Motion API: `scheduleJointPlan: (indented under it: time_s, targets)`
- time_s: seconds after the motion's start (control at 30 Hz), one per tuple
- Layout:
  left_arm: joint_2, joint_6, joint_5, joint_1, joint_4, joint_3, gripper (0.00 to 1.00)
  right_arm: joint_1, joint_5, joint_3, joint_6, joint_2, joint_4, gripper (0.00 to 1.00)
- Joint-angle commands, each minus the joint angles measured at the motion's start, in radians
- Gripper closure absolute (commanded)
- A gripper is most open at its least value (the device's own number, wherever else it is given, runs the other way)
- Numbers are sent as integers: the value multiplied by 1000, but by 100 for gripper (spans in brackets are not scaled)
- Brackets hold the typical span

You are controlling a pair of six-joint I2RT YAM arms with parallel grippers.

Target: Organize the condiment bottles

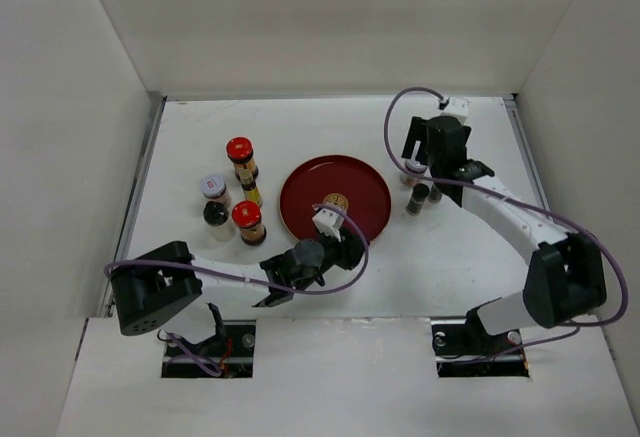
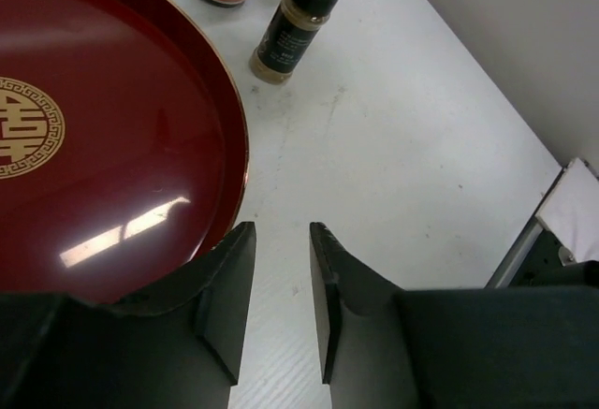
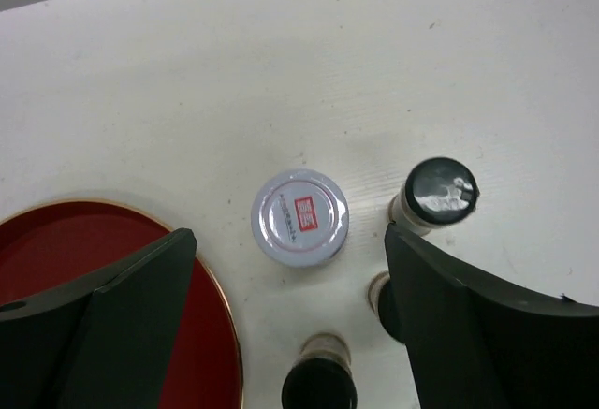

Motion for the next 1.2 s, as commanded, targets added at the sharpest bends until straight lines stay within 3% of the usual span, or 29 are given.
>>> scheduleJointPlan:
  time_s: [0.0,0.33,0.73,0.83,1.03,1.17]
  targets:
    - [13,1,25,-21,133,-2,69,-8,-52,107,-48,70,-46,9]
    - [0,17,17,-19,176,-31,45,-39,-69,230,-81,272,-101,5]
    - [-48,40,-32,-13,208,-68,38,-54,-65,253,-59,386,-110,13]
    - [-37,38,-44,-16,219,-69,38,-58,-68,256,-59,397,-107,20]
    - [-54,40,-79,-12,234,-88,38,-52,-42,240,-48,366,-46,46]
    - [-77,44,-104,-9,239,-98,37,-52,-12,258,-47,313,-20,51]
